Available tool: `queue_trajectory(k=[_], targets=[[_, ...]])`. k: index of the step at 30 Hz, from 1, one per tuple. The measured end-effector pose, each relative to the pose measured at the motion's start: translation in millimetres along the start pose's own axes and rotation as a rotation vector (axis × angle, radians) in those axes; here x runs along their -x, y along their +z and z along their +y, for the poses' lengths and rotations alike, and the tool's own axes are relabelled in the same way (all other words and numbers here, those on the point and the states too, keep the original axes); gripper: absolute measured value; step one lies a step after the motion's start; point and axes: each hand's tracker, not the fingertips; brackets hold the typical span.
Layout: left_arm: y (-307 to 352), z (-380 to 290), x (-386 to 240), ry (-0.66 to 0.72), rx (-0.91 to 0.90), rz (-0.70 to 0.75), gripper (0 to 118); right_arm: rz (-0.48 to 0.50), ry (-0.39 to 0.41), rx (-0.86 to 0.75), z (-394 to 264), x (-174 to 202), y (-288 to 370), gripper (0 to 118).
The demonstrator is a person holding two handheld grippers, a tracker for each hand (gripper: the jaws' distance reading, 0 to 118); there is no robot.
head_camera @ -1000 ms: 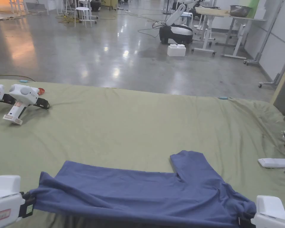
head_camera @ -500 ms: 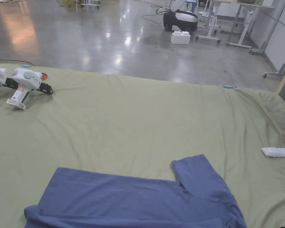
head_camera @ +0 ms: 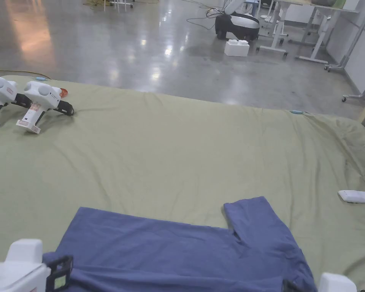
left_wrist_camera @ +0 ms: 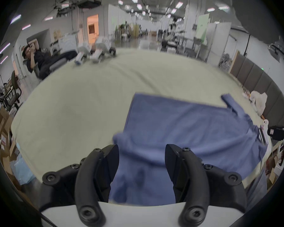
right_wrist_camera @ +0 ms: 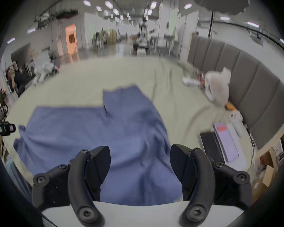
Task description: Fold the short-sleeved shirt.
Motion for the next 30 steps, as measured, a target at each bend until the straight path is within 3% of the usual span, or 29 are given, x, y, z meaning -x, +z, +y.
queue_trajectory(k=[4,6,9,11,12,13,16,23,30], targets=[[12,39,-33,-0.004,-0.23,-0.004,61,0.01,-0.039,-0.239,42,35,8,78],[21,54,-46,-0.006,-0.313,-0.008,61,0.017,-0.056,-0.34,59,50,12,71],[36,71,-62,-0.021,-0.428,-0.005,48,0.058,-0.081,-0.442,77,65,19,32],[47,77,-73,-0.064,-0.504,0.015,45,0.053,-0.085,-0.479,85,74,20,25],[50,80,-77,-0.08,-0.534,0.029,37,0.041,-0.083,-0.501,87,79,22,12],[55,81,-80,-0.087,-0.562,0.037,28,0.022,-0.074,-0.528,88,82,23,7],[61,81,-85,-0.095,-0.605,0.039,2,-0.007,-0.06,-0.568,88,91,23,3],[36,76,-66,-0.12,-0.533,0.054,0,-0.006,-0.027,-0.594,81,94,14,1],[-59,97,-3,-0.04,-0.178,0.006,0,0.017,0.01,-0.493,73,88,-9,1]])
